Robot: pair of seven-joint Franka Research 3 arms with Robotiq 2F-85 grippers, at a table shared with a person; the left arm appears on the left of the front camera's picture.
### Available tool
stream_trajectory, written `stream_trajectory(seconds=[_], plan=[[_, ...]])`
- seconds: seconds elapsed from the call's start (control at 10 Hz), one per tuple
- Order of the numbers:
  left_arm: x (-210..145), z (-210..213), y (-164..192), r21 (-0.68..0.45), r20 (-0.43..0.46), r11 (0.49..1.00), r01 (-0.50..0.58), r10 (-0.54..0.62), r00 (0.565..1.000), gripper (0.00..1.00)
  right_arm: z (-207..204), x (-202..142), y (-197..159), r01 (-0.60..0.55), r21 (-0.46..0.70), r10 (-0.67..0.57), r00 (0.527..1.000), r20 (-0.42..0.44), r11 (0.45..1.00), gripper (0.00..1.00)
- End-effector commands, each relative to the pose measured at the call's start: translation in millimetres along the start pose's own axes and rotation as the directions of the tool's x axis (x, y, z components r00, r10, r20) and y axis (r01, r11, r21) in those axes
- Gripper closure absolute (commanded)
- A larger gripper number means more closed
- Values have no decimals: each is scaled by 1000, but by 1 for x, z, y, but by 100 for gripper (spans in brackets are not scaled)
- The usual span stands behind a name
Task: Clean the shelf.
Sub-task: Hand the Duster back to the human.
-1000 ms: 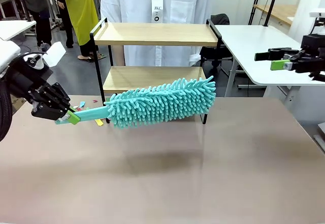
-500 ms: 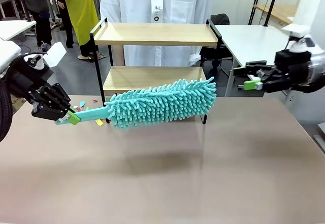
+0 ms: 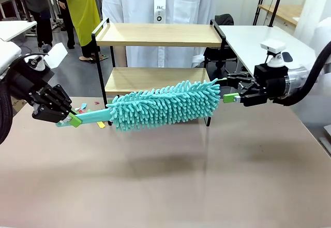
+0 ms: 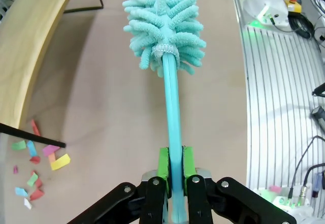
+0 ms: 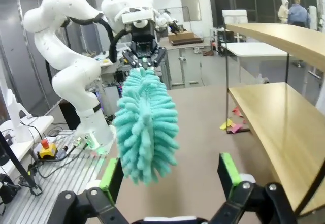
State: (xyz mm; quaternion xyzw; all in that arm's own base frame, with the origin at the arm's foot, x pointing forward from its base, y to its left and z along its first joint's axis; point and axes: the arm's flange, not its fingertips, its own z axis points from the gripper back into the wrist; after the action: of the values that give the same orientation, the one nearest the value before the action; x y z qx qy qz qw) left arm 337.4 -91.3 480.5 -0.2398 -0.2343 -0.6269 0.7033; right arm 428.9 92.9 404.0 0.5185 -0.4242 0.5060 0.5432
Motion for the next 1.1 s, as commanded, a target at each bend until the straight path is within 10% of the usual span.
stream_trajectory(seconds=[0.0, 1.0], plan=[[1, 2, -1, 1, 6, 1000, 8, -8, 1000, 87, -11, -1, -8, 29, 44, -32, 997, 70, 999, 0], [1, 2, -1, 1, 6, 1000, 8, -8, 1000, 87, -75, 3, -12, 37, 161, -43, 998, 35, 986, 0]])
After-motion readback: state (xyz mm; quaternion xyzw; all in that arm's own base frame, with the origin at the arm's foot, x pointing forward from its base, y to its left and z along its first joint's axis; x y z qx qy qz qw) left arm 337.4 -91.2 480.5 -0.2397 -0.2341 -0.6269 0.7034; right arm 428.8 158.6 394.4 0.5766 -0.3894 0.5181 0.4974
